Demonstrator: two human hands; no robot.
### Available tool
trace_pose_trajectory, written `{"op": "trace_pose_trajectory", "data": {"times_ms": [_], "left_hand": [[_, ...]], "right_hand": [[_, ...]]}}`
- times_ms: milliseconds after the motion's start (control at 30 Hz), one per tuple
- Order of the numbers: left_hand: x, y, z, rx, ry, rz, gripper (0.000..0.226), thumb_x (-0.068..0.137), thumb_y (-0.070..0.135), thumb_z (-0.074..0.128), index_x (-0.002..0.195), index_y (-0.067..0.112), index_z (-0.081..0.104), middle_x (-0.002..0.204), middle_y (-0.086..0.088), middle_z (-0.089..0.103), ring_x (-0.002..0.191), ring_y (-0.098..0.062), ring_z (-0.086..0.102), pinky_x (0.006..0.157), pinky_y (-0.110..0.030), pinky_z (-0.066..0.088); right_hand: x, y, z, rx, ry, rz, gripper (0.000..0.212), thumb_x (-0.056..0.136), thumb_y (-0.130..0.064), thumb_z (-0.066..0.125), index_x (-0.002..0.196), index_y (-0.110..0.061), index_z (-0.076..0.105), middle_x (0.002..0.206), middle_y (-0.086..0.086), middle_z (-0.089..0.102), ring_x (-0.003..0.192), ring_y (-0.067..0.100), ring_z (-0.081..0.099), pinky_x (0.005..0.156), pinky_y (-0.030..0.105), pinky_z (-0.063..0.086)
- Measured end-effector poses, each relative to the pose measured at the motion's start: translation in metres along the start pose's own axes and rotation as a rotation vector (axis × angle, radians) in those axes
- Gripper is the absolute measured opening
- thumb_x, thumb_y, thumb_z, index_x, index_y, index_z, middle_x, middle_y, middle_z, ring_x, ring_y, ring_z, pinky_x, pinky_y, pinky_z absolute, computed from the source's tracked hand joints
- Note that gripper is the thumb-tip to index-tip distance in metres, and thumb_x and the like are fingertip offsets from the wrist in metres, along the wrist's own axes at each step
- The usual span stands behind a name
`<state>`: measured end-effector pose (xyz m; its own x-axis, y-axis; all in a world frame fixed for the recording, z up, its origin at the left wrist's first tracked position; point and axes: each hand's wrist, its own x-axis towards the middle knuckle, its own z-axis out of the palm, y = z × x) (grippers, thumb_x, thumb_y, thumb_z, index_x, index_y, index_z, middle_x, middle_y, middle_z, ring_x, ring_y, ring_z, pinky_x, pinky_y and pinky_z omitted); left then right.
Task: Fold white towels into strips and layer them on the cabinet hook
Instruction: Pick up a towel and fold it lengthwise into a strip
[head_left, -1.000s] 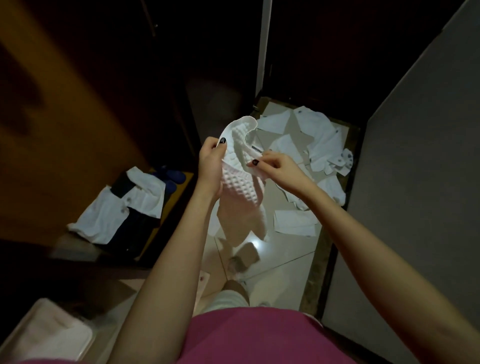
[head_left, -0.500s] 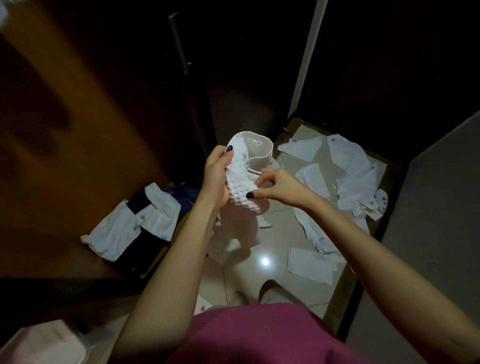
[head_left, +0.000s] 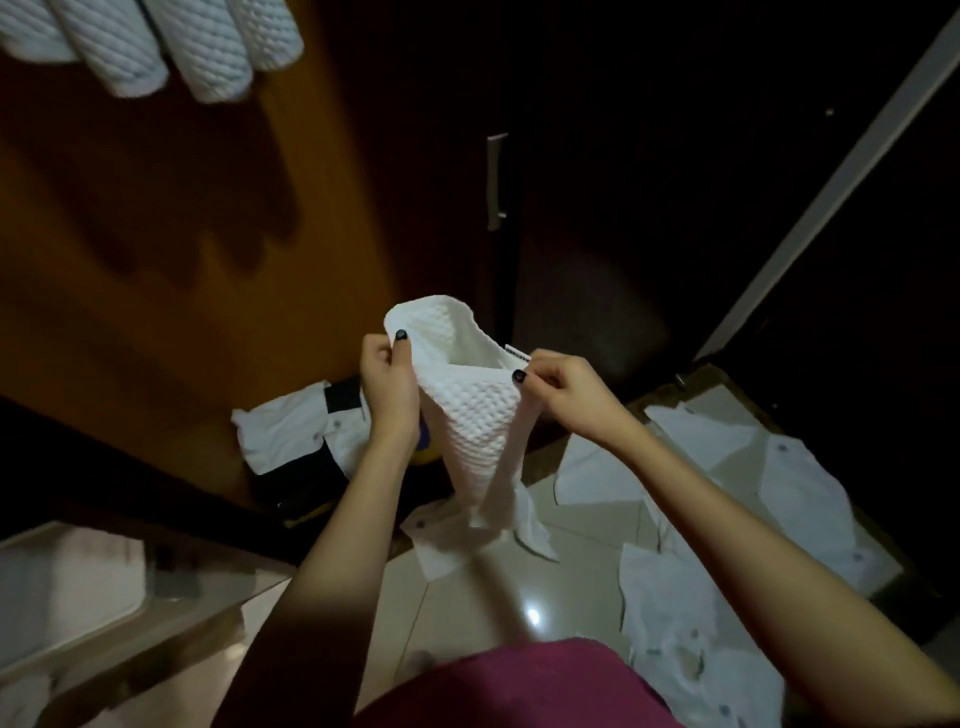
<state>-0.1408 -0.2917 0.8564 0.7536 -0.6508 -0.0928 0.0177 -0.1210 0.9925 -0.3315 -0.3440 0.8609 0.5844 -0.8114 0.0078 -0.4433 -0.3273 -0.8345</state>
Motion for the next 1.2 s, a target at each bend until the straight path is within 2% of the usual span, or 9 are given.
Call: {"op": "trace_pose_trajectory", "data": {"times_ms": [67, 167, 267, 467, 600, 700, 767, 900, 1200], "left_hand": [[0.004, 0.007, -0.014, 0.126, 0.035, 0.097, 0.019, 0.095, 0.007, 0.054, 0.089, 0.019, 0.041, 0.081, 0.003, 0.044, 0.066, -0.013, 0.043, 0.056, -0.023, 0.038], [0.011, 0.028, -0.036, 0.215, -0.063, 0.241, 0.038, 0.087, -0.005, 0.058, 0.109, 0.022, 0.044, 0.111, 0.005, 0.044, 0.094, -0.011, 0.05, 0.07, -0.009, 0.044], [0.015, 0.053, -0.047, 0.482, -0.375, 0.45, 0.026, 0.087, 0.007, 0.066, 0.108, 0.022, 0.059, 0.127, 0.008, 0.043, 0.129, -0.013, 0.035, 0.108, -0.03, 0.029], [0.014, 0.093, -0.058, 0.679, -0.615, 0.531, 0.019, 0.086, 0.022, 0.072, 0.104, 0.014, 0.069, 0.131, 0.011, 0.047, 0.14, -0.011, 0.028, 0.117, -0.054, 0.017], [0.006, 0.108, -0.066, 0.673, -0.635, 0.559, 0.014, 0.09, 0.019, 0.067, 0.093, 0.008, 0.074, 0.106, 0.008, 0.06, 0.112, -0.009, 0.054, 0.111, -0.057, 0.028], [-0.003, 0.115, -0.07, 0.548, -0.534, 0.555, 0.012, 0.088, 0.015, 0.069, 0.081, 0.007, 0.073, 0.091, 0.002, 0.062, 0.089, -0.012, 0.06, 0.091, -0.038, 0.046], [-0.006, 0.119, -0.076, 0.499, -0.459, 0.569, 0.015, 0.089, 0.013, 0.068, 0.075, 0.01, 0.071, 0.085, 0.001, 0.06, 0.081, -0.014, 0.058, 0.078, -0.033, 0.044], [-0.009, 0.127, -0.095, 0.483, -0.414, 0.563, 0.027, 0.091, 0.016, 0.066, 0.066, 0.026, 0.061, 0.08, 0.003, 0.057, 0.074, -0.011, 0.052, 0.07, -0.027, 0.038], [-0.018, 0.146, -0.138, 0.594, -0.295, 0.592, 0.011, 0.084, 0.022, 0.075, 0.074, 0.017, 0.072, 0.078, 0.008, 0.063, 0.074, -0.006, 0.057, 0.068, -0.025, 0.042]], "right_hand": [[0.018, -0.01, -0.01, -0.04, -0.078, -0.071, 0.033, 0.098, -0.011, 0.055, 0.065, -0.005, 0.057, 0.079, 0.007, 0.052, 0.065, 0.006, 0.046, 0.063, 0.022, 0.036], [0.045, -0.035, -0.022, -0.135, -0.2, -0.246, 0.028, 0.1, -0.013, 0.052, 0.073, -0.009, 0.056, 0.081, 0.001, 0.05, 0.07, 0.012, 0.051, 0.066, 0.027, 0.04], [0.063, -0.064, -0.028, -0.212, -0.296, -0.373, 0.02, 0.1, -0.009, 0.05, 0.082, -0.013, 0.058, 0.087, -0.003, 0.05, 0.076, 0.014, 0.055, 0.071, 0.025, 0.042], [0.068, -0.115, -0.043, -0.171, -0.381, -0.454, 0.039, 0.1, -0.005, 0.049, 0.073, -0.032, 0.051, 0.083, -0.01, 0.047, 0.07, -0.005, 0.049, 0.067, 0.011, 0.037], [0.055, -0.131, -0.047, -0.178, -0.374, -0.465, 0.029, 0.101, -0.01, 0.05, 0.074, -0.017, 0.059, 0.087, -0.002, 0.052, 0.071, 0.0, 0.05, 0.067, 0.014, 0.038], [0.048, -0.134, -0.044, -0.109, -0.255, -0.44, 0.024, 0.099, -0.015, 0.055, 0.075, -0.014, 0.06, 0.089, 0.006, 0.06, 0.077, 0.015, 0.056, 0.072, 0.029, 0.043], [0.043, -0.135, -0.039, -0.036, -0.151, -0.392, 0.016, 0.096, -0.016, 0.06, 0.081, -0.011, 0.064, 0.092, 0.01, 0.065, 0.086, 0.021, 0.062, 0.078, 0.035, 0.047], [0.03, -0.146, -0.021, 0.084, 0.016, -0.324, 0.015, 0.091, -0.019, 0.067, 0.081, -0.009, 0.068, 0.083, 0.012, 0.069, 0.079, 0.022, 0.064, 0.074, 0.038, 0.049], [0.024, -0.183, 0.01, 0.162, 0.13, -0.21, 0.016, 0.084, -0.016, 0.075, 0.075, -0.005, 0.068, 0.081, 0.008, 0.072, 0.084, 0.022, 0.069, 0.08, 0.04, 0.054]]}}
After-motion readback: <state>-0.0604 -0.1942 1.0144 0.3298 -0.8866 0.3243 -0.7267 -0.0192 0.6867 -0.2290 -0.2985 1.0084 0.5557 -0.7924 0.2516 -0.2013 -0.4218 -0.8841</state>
